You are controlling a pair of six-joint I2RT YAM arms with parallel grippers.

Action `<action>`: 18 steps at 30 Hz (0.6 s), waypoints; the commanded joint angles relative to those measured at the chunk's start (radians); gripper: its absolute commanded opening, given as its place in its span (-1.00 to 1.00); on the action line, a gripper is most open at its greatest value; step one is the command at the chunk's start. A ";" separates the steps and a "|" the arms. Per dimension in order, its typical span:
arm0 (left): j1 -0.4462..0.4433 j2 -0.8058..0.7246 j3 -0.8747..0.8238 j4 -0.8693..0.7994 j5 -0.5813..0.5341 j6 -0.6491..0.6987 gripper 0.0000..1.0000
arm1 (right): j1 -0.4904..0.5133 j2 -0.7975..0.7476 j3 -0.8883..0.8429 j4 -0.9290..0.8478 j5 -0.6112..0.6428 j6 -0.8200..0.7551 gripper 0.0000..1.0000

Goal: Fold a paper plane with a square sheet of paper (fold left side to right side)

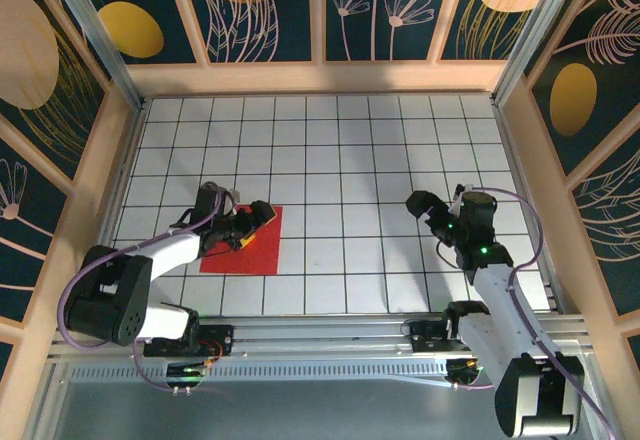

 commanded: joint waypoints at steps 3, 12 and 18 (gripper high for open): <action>-0.096 0.108 0.062 0.036 -0.019 -0.125 0.98 | 0.015 0.018 0.044 -0.026 0.051 -0.001 0.98; -0.266 0.274 0.206 0.139 -0.106 -0.316 0.97 | 0.021 0.020 0.050 -0.028 0.065 0.002 0.98; -0.348 0.375 0.292 0.182 -0.154 -0.422 0.98 | 0.022 0.024 0.060 -0.048 0.065 -0.018 0.98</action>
